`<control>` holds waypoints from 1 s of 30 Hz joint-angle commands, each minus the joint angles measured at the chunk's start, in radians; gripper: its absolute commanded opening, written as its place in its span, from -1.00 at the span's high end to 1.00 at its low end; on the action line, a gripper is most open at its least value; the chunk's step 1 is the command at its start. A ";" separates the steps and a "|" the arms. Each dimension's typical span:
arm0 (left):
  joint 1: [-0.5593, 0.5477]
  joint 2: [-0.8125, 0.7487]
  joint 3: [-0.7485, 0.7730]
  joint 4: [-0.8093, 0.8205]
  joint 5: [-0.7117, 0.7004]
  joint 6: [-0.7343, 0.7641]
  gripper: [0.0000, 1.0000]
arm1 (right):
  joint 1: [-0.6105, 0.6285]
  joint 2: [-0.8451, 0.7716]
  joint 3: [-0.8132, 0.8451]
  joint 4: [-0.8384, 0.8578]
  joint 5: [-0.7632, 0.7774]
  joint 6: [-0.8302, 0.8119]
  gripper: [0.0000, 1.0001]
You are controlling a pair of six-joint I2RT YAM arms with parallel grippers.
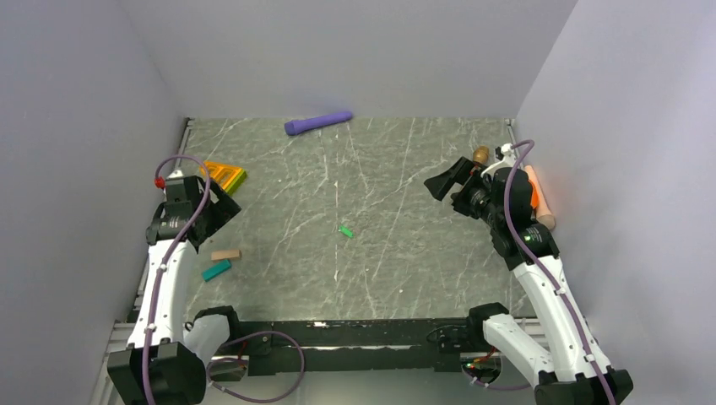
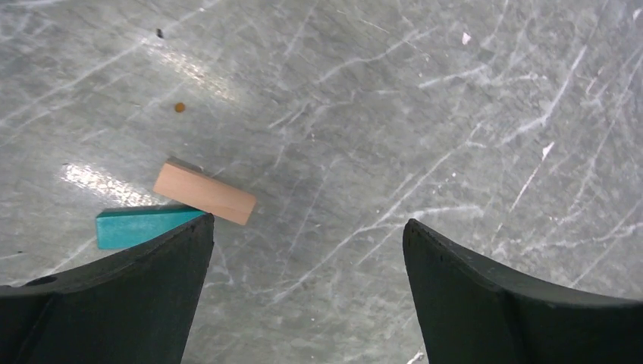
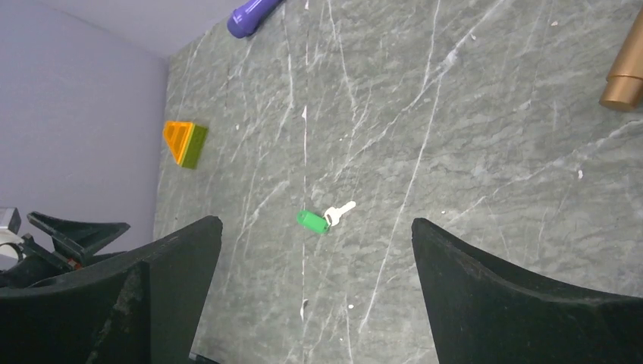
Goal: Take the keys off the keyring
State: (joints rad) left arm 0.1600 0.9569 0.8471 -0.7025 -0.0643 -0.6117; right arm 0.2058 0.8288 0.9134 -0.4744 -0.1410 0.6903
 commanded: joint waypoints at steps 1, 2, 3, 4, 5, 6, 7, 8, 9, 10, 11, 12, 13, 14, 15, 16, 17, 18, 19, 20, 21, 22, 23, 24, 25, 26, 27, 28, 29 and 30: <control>-0.014 -0.018 0.006 0.011 0.055 -0.018 -0.97 | 0.004 0.006 0.024 -0.015 -0.030 0.019 -1.00; -0.016 -0.031 0.017 0.014 0.055 -0.028 -0.97 | 0.004 0.018 0.038 -0.043 -0.042 0.018 -1.00; -0.023 -0.047 0.029 0.020 0.046 -0.035 -0.97 | 0.005 0.029 0.051 -0.064 -0.061 0.010 -1.00; -0.031 -0.059 0.046 0.025 0.038 -0.040 -0.97 | 0.004 0.036 0.057 -0.082 -0.077 -0.002 -1.00; -0.043 -0.058 0.071 0.022 0.032 -0.040 -0.97 | 0.004 0.036 0.058 -0.096 -0.086 -0.004 -1.00; -0.058 -0.046 0.101 0.008 0.025 -0.040 -0.97 | 0.004 0.033 0.054 -0.107 -0.099 0.000 -1.00; -0.074 -0.031 0.135 -0.005 0.022 -0.034 -0.97 | 0.004 0.023 0.046 -0.111 -0.104 0.011 -1.00; -0.090 -0.021 0.164 -0.017 0.014 -0.030 -0.97 | 0.004 0.011 0.038 -0.106 -0.110 0.021 -1.00; -0.111 -0.017 0.189 -0.023 -0.016 -0.031 -0.97 | 0.004 -0.005 0.028 -0.092 -0.116 0.033 -1.00; -0.140 -0.020 0.201 -0.009 -0.030 -0.020 -0.97 | 0.003 -0.020 0.024 -0.078 -0.115 0.043 -1.00; -0.167 -0.025 0.203 0.017 -0.048 -0.002 -0.97 | 0.003 -0.032 0.024 -0.070 -0.118 0.048 -1.00; -0.203 -0.028 0.199 0.035 -0.069 0.004 -0.97 | 0.003 -0.037 0.028 -0.060 -0.138 0.040 -1.00; -0.222 -0.029 0.192 0.058 -0.072 0.007 -0.97 | 0.003 -0.032 0.044 -0.059 -0.164 0.027 -1.00; -0.232 -0.027 0.183 0.079 -0.054 0.007 -0.97 | 0.003 -0.013 0.059 -0.065 -0.188 0.016 -1.00; -0.238 -0.016 0.174 0.096 -0.017 0.000 -0.97 | 0.003 0.005 0.071 -0.075 -0.209 0.010 -1.00; -0.247 -0.006 0.168 0.109 0.013 -0.007 -0.97 | 0.002 0.020 0.081 -0.082 -0.227 0.007 -1.00; -0.268 0.003 0.155 0.128 0.040 -0.016 -0.97 | 0.003 0.033 0.088 -0.087 -0.242 0.005 -1.00; -0.316 0.010 0.137 0.155 0.053 -0.024 -0.98 | 0.003 0.041 0.091 -0.089 -0.251 0.007 -1.00; -0.361 0.017 0.119 0.205 0.055 -0.032 -0.98 | 0.003 0.046 0.090 -0.085 -0.265 0.011 -1.00; -0.410 0.025 0.102 0.226 0.050 -0.041 -0.98 | 0.003 0.047 0.087 -0.080 -0.272 0.016 -1.00; -0.457 0.038 0.091 0.254 0.033 -0.053 -0.96 | 0.002 0.047 0.087 -0.077 -0.277 0.019 -1.00; -0.494 0.058 0.079 0.282 0.025 -0.070 -0.93 | 0.003 0.049 0.085 -0.076 -0.285 0.020 -1.00; -0.522 0.085 0.069 0.322 0.033 -0.083 -0.89 | 0.002 0.049 0.086 -0.080 -0.287 0.021 -1.00; -0.548 0.121 0.066 0.351 0.045 -0.090 -0.87 | 0.003 0.051 0.088 -0.089 -0.287 0.023 -1.00; -0.572 0.162 0.069 0.369 0.054 -0.089 -0.83 | 0.003 0.051 0.087 -0.103 -0.288 0.024 -1.00; -0.597 0.206 0.080 0.373 0.055 -0.087 -0.81 | 0.003 0.050 0.087 -0.111 -0.292 0.022 -1.00; -0.622 0.251 0.094 0.375 0.055 -0.085 -0.80 | 0.003 0.045 0.085 -0.119 -0.294 0.020 -1.00; -0.643 0.291 0.102 0.384 0.055 -0.086 -0.78 | 0.003 0.040 0.081 -0.131 -0.293 0.020 -1.00; -0.665 0.329 0.101 0.407 0.064 -0.089 -0.77 | 0.003 0.034 0.079 -0.142 -0.290 0.019 -1.00; -0.681 0.362 0.094 0.442 0.090 -0.095 -0.76 | 0.003 0.028 0.077 -0.153 -0.286 0.017 -1.00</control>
State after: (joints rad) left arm -0.4572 1.2144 0.9218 -0.3893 -0.0235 -0.6762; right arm 0.2058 0.8848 0.9695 -0.5854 -0.4049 0.7036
